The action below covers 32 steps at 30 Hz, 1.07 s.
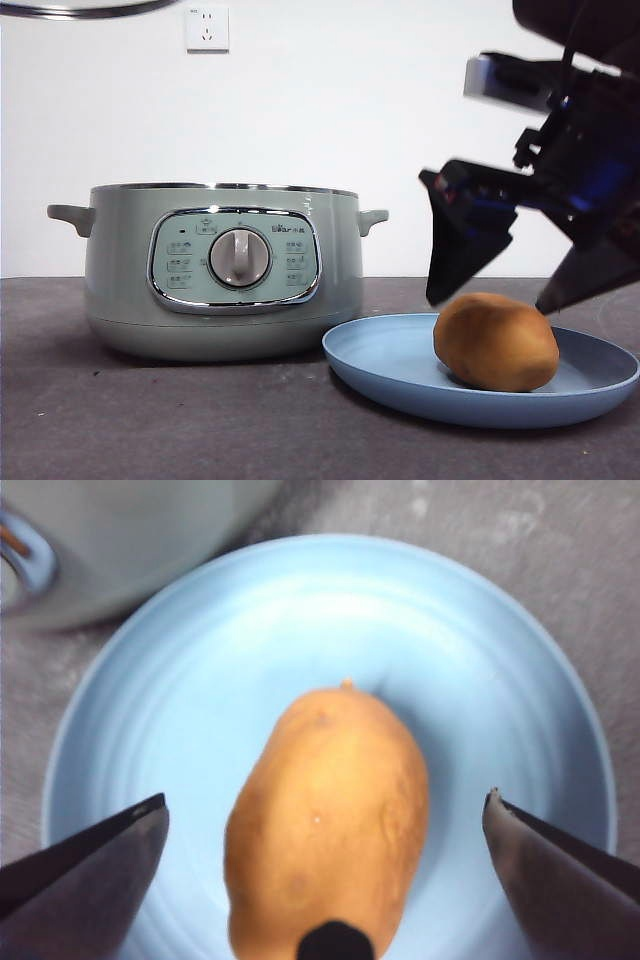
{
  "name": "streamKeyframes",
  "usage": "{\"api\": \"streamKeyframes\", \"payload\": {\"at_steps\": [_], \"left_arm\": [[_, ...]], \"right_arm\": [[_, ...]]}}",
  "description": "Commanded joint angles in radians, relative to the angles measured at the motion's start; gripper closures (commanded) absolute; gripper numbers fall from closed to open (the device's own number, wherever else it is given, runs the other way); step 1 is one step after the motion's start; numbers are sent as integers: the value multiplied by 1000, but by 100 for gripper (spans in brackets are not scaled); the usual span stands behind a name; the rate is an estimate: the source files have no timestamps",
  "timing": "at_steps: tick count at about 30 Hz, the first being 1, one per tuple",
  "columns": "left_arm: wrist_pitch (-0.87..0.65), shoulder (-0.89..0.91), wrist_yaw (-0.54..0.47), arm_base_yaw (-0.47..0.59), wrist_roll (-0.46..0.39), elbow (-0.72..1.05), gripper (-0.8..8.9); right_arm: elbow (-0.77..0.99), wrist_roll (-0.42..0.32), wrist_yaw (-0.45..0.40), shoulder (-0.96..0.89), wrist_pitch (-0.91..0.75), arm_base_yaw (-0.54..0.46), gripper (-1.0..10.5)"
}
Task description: Take the potato out from the steamer,put the potato on the plate,close the lid
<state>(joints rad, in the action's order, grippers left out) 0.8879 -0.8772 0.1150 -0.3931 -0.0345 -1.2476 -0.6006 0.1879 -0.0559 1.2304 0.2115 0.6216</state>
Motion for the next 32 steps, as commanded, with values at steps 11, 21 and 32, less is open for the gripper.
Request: {"api": "streamKeyframes", "payload": {"at_steps": [11, 21, 32], "left_arm": [[-311, -299, 71, -11, -49, -4, 822], [-461, -483, 72, -20, -49, -4, 822], [-581, -625, 39, -40, -49, -4, 822]], "right_arm": [[-16, 49, -3, -389, 144, 1, 317], [-60, 50, -3, -630, 277, 1, 317], [-61, 49, -3, -683, 378, 1, 318]]}}
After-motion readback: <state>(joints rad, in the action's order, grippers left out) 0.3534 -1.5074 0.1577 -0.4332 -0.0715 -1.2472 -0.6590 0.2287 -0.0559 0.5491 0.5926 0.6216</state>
